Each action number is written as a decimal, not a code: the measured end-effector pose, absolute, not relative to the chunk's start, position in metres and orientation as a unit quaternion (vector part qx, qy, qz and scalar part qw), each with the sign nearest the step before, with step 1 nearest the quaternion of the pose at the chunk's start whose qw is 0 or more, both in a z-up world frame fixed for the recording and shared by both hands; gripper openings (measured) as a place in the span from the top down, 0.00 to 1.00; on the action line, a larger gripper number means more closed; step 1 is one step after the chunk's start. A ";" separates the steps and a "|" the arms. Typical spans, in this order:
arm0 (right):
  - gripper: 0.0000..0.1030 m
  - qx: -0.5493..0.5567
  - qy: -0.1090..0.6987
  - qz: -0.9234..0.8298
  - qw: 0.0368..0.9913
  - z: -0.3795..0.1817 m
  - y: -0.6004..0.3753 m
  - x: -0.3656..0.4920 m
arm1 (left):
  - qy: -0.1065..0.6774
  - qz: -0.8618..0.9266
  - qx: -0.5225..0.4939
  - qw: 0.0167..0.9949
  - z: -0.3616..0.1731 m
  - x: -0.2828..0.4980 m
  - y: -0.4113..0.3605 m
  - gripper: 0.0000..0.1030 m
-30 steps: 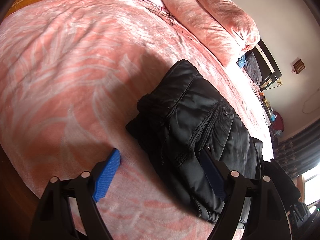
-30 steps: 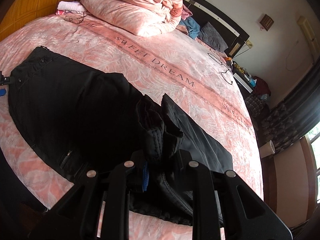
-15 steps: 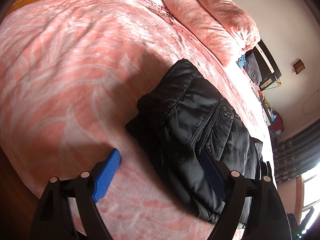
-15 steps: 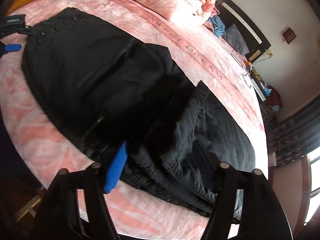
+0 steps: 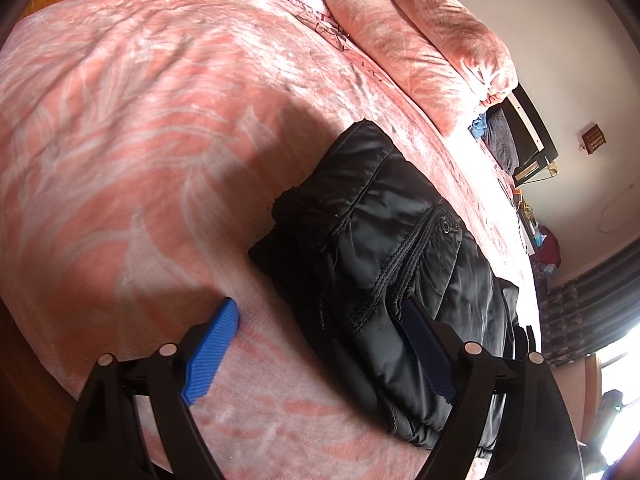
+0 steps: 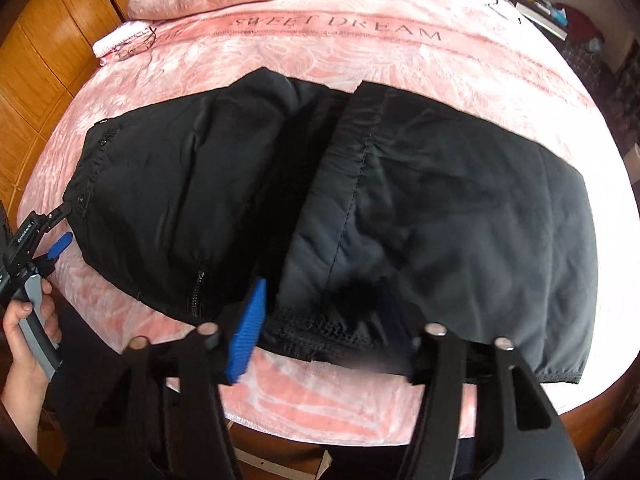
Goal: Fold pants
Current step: 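Grasp the pants edge with the left tool while the right tool grasps beside it, then lift the pants with both tools and fold them over onto themselves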
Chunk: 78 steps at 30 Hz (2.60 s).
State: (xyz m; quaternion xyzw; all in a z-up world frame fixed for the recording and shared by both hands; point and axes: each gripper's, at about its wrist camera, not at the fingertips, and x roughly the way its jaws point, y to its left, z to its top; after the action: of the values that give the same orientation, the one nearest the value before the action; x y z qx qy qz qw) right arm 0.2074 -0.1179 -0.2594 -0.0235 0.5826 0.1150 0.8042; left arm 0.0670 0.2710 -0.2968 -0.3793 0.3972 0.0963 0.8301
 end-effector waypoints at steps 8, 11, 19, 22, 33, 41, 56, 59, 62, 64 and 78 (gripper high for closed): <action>0.89 -0.014 0.554 0.150 0.819 -0.238 -0.104 0.183 | 0.396 0.095 -0.384 0.828 -0.297 0.068 0.272 0.18; 0.89 -0.011 0.574 0.151 0.804 -0.256 -0.104 0.184 | 0.398 0.095 -0.385 0.827 -0.298 0.069 0.272 0.17; 0.38 -0.063 0.598 0.230 0.766 -0.228 -0.073 0.207 | 0.381 0.078 -0.428 0.816 -0.288 0.069 0.285 0.11; 0.20 -0.075 0.605 0.311 0.729 -0.191 -0.041 0.251 | 0.356 0.067 -0.515 0.777 -0.292 0.073 0.301 0.09; 0.07 -0.165 0.681 0.477 0.531 -0.226 0.210 0.405 | 0.366 0.056 -0.633 0.680 -0.333 0.096 0.314 0.09; 0.07 -0.209 0.707 0.512 0.441 -0.309 0.306 0.427 | 0.350 0.071 -0.649 0.672 -0.340 0.091 0.318 0.17; 0.63 -0.256 0.686 0.538 0.417 -0.307 0.307 0.410 | 0.350 0.079 -0.621 0.697 -0.324 0.080 0.313 0.64; 0.65 -0.254 0.671 0.543 0.436 -0.281 0.295 0.410 | 0.346 0.066 -0.599 0.719 -0.299 0.084 0.309 0.66; 0.65 -0.255 0.653 0.546 0.459 -0.250 0.282 0.406 | 0.341 0.051 -0.577 0.741 -0.272 0.086 0.302 0.67; 0.65 -0.251 0.641 0.547 0.476 -0.228 0.267 0.404 | 0.336 0.038 -0.559 0.757 -0.251 0.089 0.295 0.67; 0.67 -0.238 0.571 0.533 0.576 -0.112 0.165 0.378 | 0.324 -0.036 -0.438 0.838 -0.142 0.100 0.225 0.68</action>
State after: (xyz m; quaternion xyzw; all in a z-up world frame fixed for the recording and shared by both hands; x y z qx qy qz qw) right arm 0.3782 0.1651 -0.1118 -0.2383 0.5714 0.5334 0.5764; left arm 0.0999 0.2250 -0.1416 -0.4384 0.3240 -0.0360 0.8376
